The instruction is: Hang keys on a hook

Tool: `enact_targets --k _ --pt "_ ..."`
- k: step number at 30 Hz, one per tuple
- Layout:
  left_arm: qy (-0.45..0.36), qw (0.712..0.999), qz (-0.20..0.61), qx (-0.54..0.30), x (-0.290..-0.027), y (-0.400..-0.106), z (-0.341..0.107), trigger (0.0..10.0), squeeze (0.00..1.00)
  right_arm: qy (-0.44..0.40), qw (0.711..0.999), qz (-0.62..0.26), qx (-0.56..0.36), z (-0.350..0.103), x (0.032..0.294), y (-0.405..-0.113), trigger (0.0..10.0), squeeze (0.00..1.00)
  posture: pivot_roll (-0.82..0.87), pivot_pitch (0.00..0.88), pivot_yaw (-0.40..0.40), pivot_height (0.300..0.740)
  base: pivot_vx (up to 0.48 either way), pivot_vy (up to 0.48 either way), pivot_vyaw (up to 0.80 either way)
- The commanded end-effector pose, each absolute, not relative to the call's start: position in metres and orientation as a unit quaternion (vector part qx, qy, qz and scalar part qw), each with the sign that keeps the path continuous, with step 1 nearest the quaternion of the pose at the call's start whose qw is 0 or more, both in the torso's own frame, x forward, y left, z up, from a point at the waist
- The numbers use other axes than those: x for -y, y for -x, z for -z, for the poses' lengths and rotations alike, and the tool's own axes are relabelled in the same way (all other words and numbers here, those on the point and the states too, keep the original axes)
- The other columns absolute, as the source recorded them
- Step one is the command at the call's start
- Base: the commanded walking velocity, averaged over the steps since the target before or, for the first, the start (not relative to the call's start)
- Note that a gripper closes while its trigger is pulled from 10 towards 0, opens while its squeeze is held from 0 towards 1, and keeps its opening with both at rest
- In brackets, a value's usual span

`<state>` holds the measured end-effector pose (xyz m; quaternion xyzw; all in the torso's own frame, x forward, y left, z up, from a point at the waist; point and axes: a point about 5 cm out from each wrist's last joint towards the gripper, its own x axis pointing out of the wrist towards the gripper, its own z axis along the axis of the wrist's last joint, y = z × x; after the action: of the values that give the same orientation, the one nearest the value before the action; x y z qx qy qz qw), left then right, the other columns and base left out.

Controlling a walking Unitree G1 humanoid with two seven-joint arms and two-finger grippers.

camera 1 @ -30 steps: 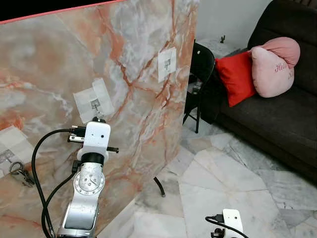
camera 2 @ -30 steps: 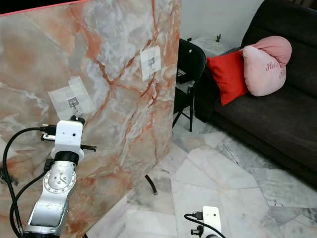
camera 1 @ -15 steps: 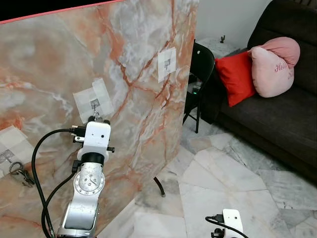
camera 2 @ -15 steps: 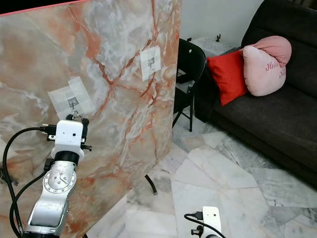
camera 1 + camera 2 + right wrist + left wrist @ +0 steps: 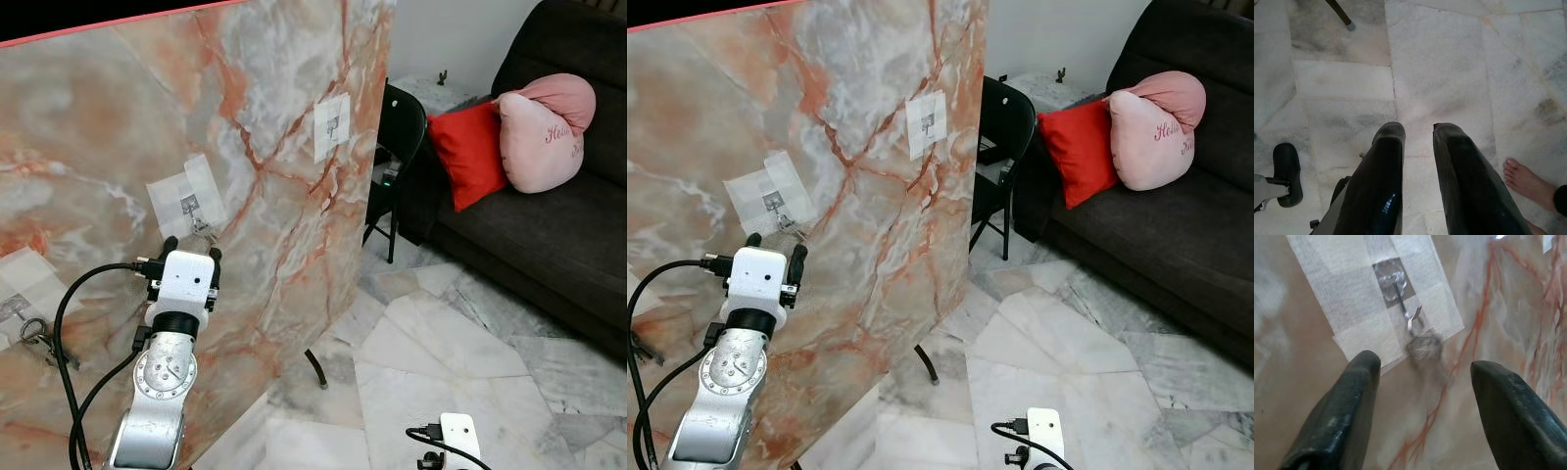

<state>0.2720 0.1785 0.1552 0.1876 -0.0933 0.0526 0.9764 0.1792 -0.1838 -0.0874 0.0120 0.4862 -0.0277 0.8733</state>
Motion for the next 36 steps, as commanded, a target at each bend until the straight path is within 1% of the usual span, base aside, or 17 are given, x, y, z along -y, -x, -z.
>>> enact_targets --k 1,4,5,6,7,8,10,14,19,20,21,22,24,27,30,32,36 --pt "-0.18 0.977 -0.041 0.108 -0.175 -0.271 -0.161 10.0 0.74 -0.007 0.872 0.028 -0.488 0.087 0.186 -0.179 10.0 0.0 0.07 0.0 -0.077 0.74 0.0 0.0 0.0" --pt "-0.179 0.977 -0.039 0.108 -0.176 -0.271 -0.161 10.0 0.7 -0.007 0.872 0.028 -0.488 0.087 0.186 -0.179 10.0 0.0 0.07 0.0 -0.077 0.74 0.0 0.0 0.0" --pt "-0.179 0.978 -0.034 0.104 -0.177 -0.27 -0.158 10.0 0.48 -0.007 0.872 0.028 -0.488 0.087 0.186 -0.179 10.0 0.0 0.07 0.0 -0.077 0.74 0.0 0.0 0.0" --pt "-0.179 0.978 -0.03 0.102 -0.177 -0.269 -0.156 10.0 0.48 -0.007 0.872 0.028 -0.488 0.087 0.186 -0.179 10.0 0.0 0.07 0.0 -0.077 0.74 0.0 0.0 0.0" --pt "-0.178 0.979 -0.024 0.099 -0.178 -0.267 -0.154 10.0 0.1 -0.007 0.872 0.028 -0.488 0.087 0.186 -0.179 10.0 0.0 0.07 0.0 -0.075 0.74 0.0 0.0 0.0" --pt "-0.178 0.979 -0.017 0.096 -0.179 -0.265 -0.15 10.0 0.0 -0.008 0.872 0.029 -0.488 0.087 0.186 -0.179 10.0 0.0 0.07 0.0 -0.075 0.74 0.0 0.0 0.0" --pt "-0.178 0.98 -0.008 0.094 -0.181 -0.262 -0.146 10.0 0.0 -0.008 0.872 0.029 -0.488 0.087 0.186 -0.179 10.0 0.0 0.07 0.0 -0.075 0.74 0.0 0.0 0.0" --pt "-0.189 0.98 0.032 0.05 -0.197 -0.239 -0.117 10.0 0.0 -0.009 0.872 0.029 -0.488 0.087 0.185 -0.179 10.0 0.0 0.07 0.0 -0.073 0.74 0.0 0.0 0.0" --pt "-0.185 0.981 0.052 0.015 -0.208 -0.226 -0.1 10.0 0.0 -0.009 0.872 0.028 -0.488 0.087 0.185 -0.179 10.0 0.0 0.08 0.0 -0.074 0.74 0.0 0.0 0.0" --pt "-0.185 0.977 0.089 -0.063 -0.22 -0.211 -0.071 10.0 0.0 -0.009 0.872 0.027 -0.488 0.087 0.185 -0.18 10.0 0.0 0.09 0.0 -0.072 0.74 0.0 0.0 0.0" --pt "-0.179 0.973 0.099 -0.103 -0.226 -0.205 -0.058 10.0 0.0 -0.009 0.872 0.027 -0.488 0.087 0.185 -0.18 10.0 0.0 0.09 0.0 -0.072 0.74 0.0 0.0 0.0" --pt "-0.173 0.967 0.091 -0.166 -0.237 -0.197 -0.036 10.0 0.0 -0.009 0.872 0.026 -0.488 0.087 0.184 -0.18 10.0 0.0 0.09 0.0 -0.07 0.74 0.0 0.0 0.0" --pt "-0.173 0.965 0.085 -0.176 -0.24 -0.196 -0.032 10.0 0.0 -0.009 0.872 0.026 -0.488 0.087 0.184 -0.179 10.0 0.0 0.09 0.0 -0.068 0.74 0.0 0.0 0.0" --pt "-0.162 0.959 0.033 -0.232 -0.257 -0.19 -0.009 10.0 0.0 -0.011 0.872 0.026 -0.488 0.088 0.183 -0.179 10.0 0.0 0.08 0.0 -0.063 0.74 0.0 0.0 0.0" --pt "-0.161 0.954 0.041 -0.249 -0.256 -0.19 -0.001 10.0 0.0 -0.011 0.872 0.026 -0.488 0.088 0.183 -0.179 10.0 0.0 0.08 0.0 -0.065 0.74 0.0 0.0 0.0" --pt "-0.173 0.943 0.062 -0.279 -0.255 -0.189 0.012 10.0 0.0 -0.01 0.872 0.025 -0.489 0.088 0.182 -0.179 10.0 0.0 0.09 0.0 -0.06 0.74 0.0 0.0 0.0" --pt "-0.175 0.933 0.055 -0.31 -0.257 -0.189 0.025 10.0 0.0 -0.011 0.872 0.023 -0.489 0.088 0.182 -0.178 10.0 0.0 0.08 0.0 -0.053 0.74 0.0 0.0 0.0"
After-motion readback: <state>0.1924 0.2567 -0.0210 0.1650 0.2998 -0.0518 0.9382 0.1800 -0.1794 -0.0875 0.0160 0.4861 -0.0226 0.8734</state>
